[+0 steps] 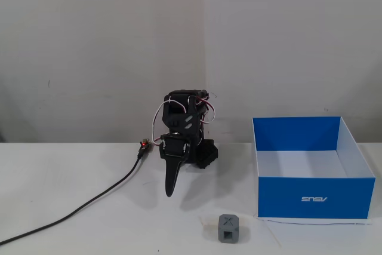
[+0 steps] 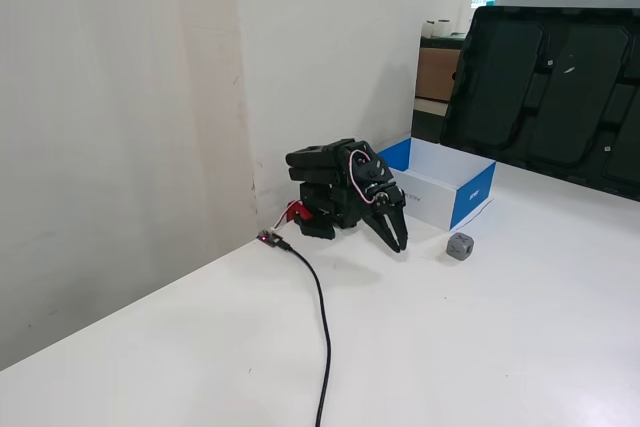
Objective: Pick the gray block and keep it in the box.
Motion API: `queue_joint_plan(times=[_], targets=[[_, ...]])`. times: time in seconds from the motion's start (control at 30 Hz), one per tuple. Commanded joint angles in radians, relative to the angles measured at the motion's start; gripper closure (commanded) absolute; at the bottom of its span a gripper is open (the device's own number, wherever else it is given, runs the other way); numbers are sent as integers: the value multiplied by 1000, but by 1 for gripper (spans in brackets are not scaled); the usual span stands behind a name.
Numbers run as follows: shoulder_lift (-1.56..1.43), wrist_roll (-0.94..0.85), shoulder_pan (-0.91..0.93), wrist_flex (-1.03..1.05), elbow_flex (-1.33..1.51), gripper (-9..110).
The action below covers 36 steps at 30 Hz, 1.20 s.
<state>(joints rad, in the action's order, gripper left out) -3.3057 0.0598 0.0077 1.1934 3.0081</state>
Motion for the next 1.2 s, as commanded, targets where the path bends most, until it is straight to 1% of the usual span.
queue_joint_plan(times=[0.0, 0.23, 0.33, 0.57, 0.83, 0.97, 1.07, 1.17], targets=[[-123, 8, -5, 5, 11, 101], [-123, 6, -5, 5, 11, 101], [-123, -6, -35, 5, 11, 101], [-123, -5, -21, 5, 11, 101], [-123, 6, -60, -5, 11, 101], [-121, 6, -60, -43, -6, 101], [-84, 6, -58, -67, -54, 101], [41, 11, -63, -83, -147, 101]])
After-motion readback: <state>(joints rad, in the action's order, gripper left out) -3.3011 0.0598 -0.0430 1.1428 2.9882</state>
